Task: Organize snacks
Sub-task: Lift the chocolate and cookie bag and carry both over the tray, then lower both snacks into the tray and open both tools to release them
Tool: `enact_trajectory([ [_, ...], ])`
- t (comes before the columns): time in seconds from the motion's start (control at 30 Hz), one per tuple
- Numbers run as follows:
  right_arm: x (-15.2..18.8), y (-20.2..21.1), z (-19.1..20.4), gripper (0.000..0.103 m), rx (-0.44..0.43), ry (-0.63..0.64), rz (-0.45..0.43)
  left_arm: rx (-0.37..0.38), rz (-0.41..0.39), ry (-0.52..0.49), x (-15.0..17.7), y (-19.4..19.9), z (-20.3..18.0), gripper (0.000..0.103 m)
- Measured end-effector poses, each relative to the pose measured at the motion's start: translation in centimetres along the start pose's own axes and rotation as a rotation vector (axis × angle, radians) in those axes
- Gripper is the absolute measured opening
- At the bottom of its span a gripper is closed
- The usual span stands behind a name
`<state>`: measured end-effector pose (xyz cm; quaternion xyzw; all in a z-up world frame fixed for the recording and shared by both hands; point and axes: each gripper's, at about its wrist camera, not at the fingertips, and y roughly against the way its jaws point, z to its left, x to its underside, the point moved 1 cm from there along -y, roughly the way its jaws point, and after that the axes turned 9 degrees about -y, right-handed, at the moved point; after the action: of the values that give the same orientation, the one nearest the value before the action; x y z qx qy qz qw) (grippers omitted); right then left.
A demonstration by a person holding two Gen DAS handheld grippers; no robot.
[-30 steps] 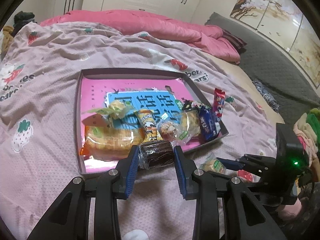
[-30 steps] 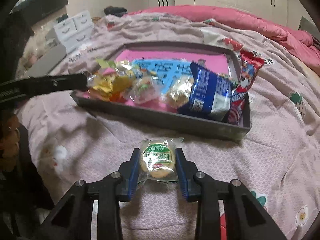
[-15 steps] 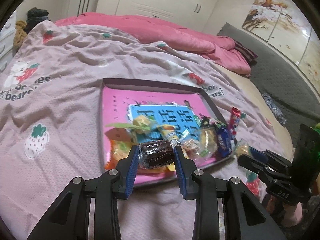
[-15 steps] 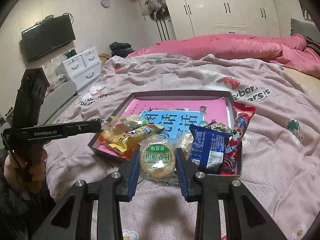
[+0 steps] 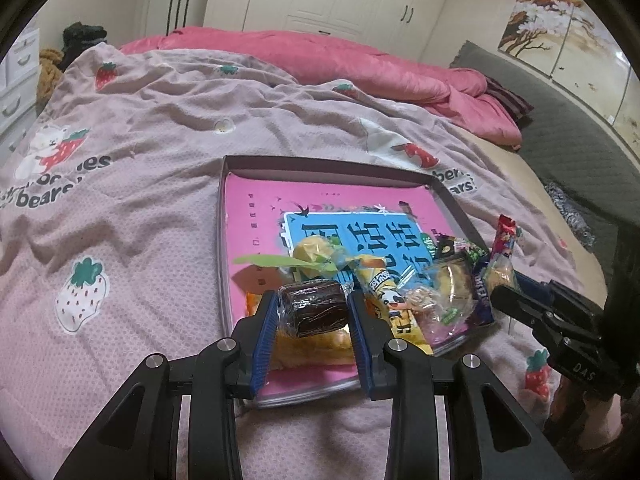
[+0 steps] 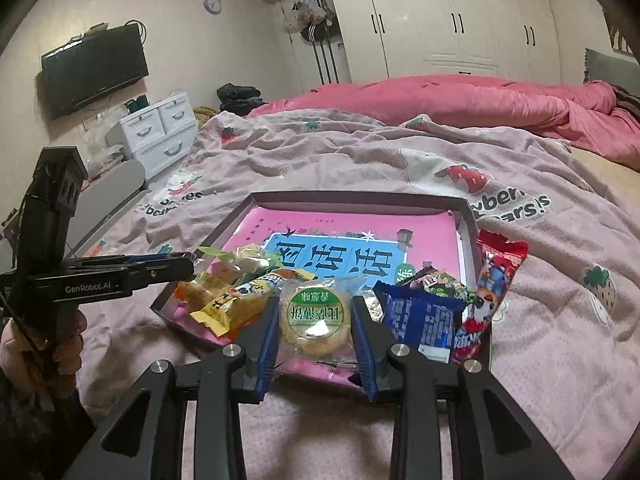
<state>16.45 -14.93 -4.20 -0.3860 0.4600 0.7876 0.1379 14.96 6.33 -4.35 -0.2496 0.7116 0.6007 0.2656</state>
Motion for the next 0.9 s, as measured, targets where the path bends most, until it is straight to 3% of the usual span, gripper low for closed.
enact_trajectory([
  [0.9, 0.1, -2.8, -0.1, 0.035, 0.038, 0.044, 0.010, -0.009, 0.037, 0.000, 0.6, -1.4, 0.1, 0.036],
])
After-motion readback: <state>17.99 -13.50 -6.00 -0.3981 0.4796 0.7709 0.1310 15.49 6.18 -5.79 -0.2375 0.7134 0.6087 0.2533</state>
